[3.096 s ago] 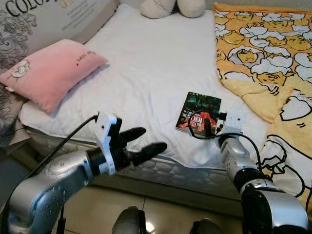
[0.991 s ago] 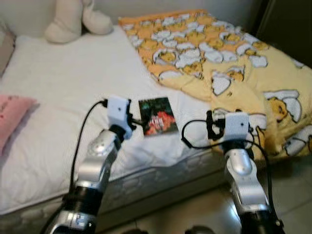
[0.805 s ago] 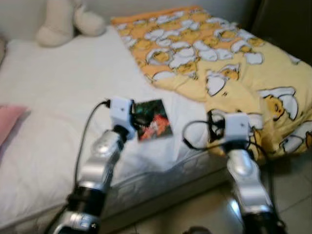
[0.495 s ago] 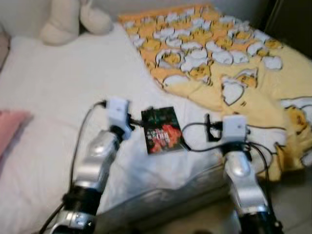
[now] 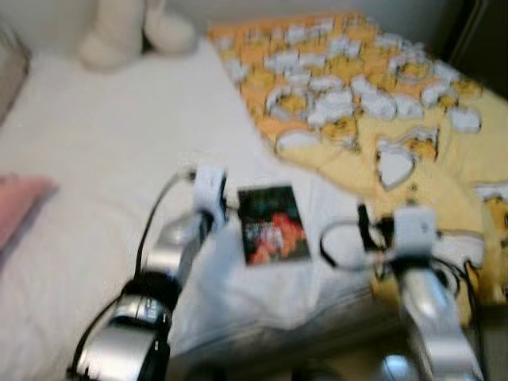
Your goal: Clean up the room
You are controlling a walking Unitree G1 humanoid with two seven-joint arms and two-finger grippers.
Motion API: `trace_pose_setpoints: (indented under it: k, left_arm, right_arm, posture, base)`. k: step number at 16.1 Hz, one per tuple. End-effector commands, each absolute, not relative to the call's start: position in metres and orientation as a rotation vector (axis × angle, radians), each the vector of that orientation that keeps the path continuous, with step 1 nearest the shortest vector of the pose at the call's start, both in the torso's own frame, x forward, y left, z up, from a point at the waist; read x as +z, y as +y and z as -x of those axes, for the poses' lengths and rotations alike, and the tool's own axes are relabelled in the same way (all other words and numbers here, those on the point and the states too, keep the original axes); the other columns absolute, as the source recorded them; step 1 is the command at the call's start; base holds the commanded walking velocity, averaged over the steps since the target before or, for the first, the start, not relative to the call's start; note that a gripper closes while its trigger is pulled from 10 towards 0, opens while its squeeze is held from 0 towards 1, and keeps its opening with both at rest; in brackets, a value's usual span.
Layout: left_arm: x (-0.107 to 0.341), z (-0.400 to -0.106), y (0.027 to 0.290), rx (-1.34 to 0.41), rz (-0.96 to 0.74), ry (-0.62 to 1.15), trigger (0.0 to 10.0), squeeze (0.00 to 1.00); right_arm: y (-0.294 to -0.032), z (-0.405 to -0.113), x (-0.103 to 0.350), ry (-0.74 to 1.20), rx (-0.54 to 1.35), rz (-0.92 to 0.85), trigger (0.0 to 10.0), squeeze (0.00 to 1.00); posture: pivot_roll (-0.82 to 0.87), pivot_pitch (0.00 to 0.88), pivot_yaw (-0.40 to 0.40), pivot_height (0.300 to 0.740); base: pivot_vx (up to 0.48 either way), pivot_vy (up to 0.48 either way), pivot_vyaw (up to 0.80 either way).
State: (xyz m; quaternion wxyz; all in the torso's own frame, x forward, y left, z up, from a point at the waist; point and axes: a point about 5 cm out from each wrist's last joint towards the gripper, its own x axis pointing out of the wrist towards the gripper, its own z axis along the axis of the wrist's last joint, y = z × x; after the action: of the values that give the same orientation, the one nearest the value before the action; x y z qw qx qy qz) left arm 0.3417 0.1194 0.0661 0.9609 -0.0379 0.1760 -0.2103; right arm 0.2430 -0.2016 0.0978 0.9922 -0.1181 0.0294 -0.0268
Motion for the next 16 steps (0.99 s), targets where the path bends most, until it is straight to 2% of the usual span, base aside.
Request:
trace_pose_setpoints:
  k: [1,3,4,7,13,16]
  left_arm:
    - [0.072,-0.346,0.116,-0.442,0.098,0.337,10.0,0.00]
    - [0.066,-0.345,0.115,-0.431,0.172,0.374,10.0,0.00]
    - [0.065,-0.345,0.112,-0.435,0.315,0.379,10.0,0.00]
    - [0.069,-0.349,0.108,-0.448,0.506,0.361,10.0,0.00]
    - [0.059,-0.344,0.112,-0.424,0.416,0.395,10.0,0.00]
    - [0.055,-0.343,0.122,-0.383,0.448,0.395,10.0,0.00]
  right_arm:
    - [-0.208,-0.239,0.108,0.039,-0.066,0.235,10.0,0.00]
    - [-0.211,-0.229,0.113,0.047,-0.068,0.219,10.0,0.00]
    - [-0.205,-0.223,0.115,0.076,0.015,0.123,10.0,0.00]
    - [-0.206,-0.205,0.103,0.202,0.127,0.031,10.0,0.00]
    - [-0.193,-0.185,0.088,0.317,0.224,-0.037,10.0,0.00]
    - [-0.183,-0.174,0.089,0.350,0.284,-0.063,10.0,0.00]
  posture:
    - [-0.32,0.000,0.020,0.703]
    - [-0.36,0.032,0.023,0.703]
    - [-0.39,0.067,0.030,0.703]
    - [-0.40,0.119,0.035,0.703]
    - [-0.39,0.170,0.028,0.703]
    - [-0.38,0.204,0.011,0.703]
  base:
    - [0.000,0.000,0.00]
    - [0.000,0.000,0.00]
    - [0.000,0.000,0.00]
    - [0.000,0.000,0.00]
    - [0.000,0.000,0.00]
    - [0.000,0.000,0.00]
